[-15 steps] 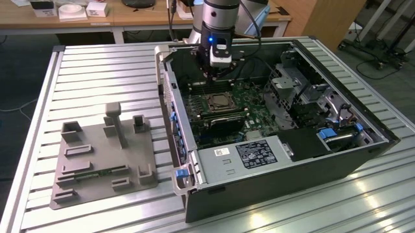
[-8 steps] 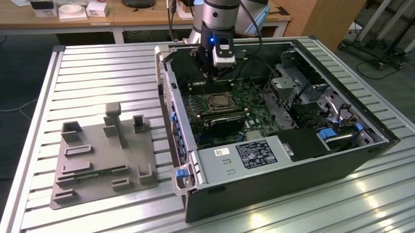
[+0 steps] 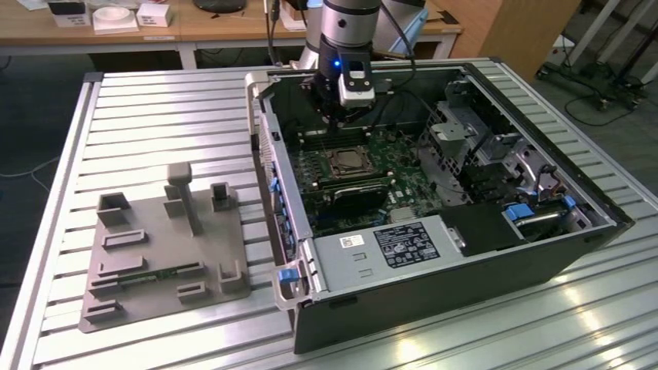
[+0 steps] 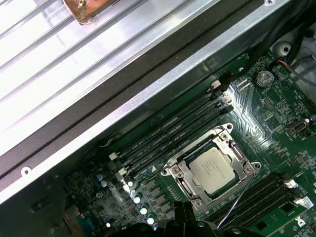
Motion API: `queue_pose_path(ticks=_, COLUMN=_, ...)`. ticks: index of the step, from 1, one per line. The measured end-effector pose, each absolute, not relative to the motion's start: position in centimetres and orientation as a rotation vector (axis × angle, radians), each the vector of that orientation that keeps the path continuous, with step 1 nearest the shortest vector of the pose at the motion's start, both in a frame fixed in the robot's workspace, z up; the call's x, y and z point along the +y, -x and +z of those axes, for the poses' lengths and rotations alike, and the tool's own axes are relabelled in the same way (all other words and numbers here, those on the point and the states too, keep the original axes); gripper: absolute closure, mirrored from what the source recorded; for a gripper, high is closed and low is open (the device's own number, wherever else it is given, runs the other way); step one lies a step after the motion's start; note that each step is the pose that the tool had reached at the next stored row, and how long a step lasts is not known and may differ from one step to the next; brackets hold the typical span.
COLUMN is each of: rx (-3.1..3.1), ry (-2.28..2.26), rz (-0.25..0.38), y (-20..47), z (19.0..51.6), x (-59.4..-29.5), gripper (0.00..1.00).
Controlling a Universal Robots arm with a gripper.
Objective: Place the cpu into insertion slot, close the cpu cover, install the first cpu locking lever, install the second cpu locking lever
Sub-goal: 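Install the first cpu locking lever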
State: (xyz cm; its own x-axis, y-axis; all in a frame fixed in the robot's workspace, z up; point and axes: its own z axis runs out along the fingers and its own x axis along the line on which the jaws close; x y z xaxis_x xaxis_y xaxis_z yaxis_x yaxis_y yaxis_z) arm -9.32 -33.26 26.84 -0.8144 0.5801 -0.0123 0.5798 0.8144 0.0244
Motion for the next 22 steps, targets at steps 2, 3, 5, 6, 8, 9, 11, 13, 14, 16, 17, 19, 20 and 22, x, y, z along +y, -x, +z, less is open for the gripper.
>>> queue_pose_path(ticks=2, rx=2.974, ry=-0.95, rz=0.031, y=9.32, z=26.84, x=-33.26, gripper=0.9)
queue_pose_path(ticks=3, rx=2.975, ry=-0.948, rz=0.03, y=9.32, z=26.84, x=-33.26, gripper=0.9)
queue_pose_path(ticks=5, rx=2.981, ry=-0.931, rz=0.031, y=9.33, z=26.85, x=-33.26, gripper=0.9)
queue_pose_path(ticks=6, rx=2.986, ry=-0.914, rz=0.031, y=9.32, z=26.84, x=-33.26, gripper=0.9)
queue_pose_path(ticks=8, rx=2.999, ry=-0.87, rz=0.032, y=9.32, z=26.84, x=-33.26, gripper=0.9)
queue_pose_path(ticks=9, rx=3.006, ry=-0.846, rz=0.032, y=9.33, z=26.84, x=-33.26, gripper=0.9)
queue_pose_path(ticks=11, rx=3.02, ry=-0.798, rz=0.032, y=9.32, z=26.84, x=-33.26, gripper=0.9)
queue_pose_path(ticks=13, rx=3.032, ry=-0.75, rz=0.033, y=9.32, z=26.84, x=-33.26, gripper=0.9)
queue_pose_path(ticks=14, rx=3.038, ry=-0.727, rz=0.033, y=9.32, z=26.84, x=-33.26, gripper=0.9)
queue_pose_path(ticks=16, rx=3.049, ry=-0.68, rz=0.033, y=9.32, z=26.84, x=-33.26, gripper=0.9)
queue_pose_path(ticks=17, rx=3.054, ry=-0.658, rz=0.034, y=9.32, z=26.84, x=-33.26, gripper=0.9)
queue_pose_path(ticks=19, rx=3.063, ry=-0.616, rz=0.034, y=9.32, z=26.83, x=-33.26, gripper=0.9)
queue_pose_path(ticks=20, rx=3.068, ry=-0.595, rz=0.034, y=9.32, z=26.83, x=-33.26, gripper=0.9)
queue_pose_path(ticks=22, rx=3.076, ry=-0.554, rz=0.035, y=9.32, z=26.83, x=-33.26, gripper=0.9)
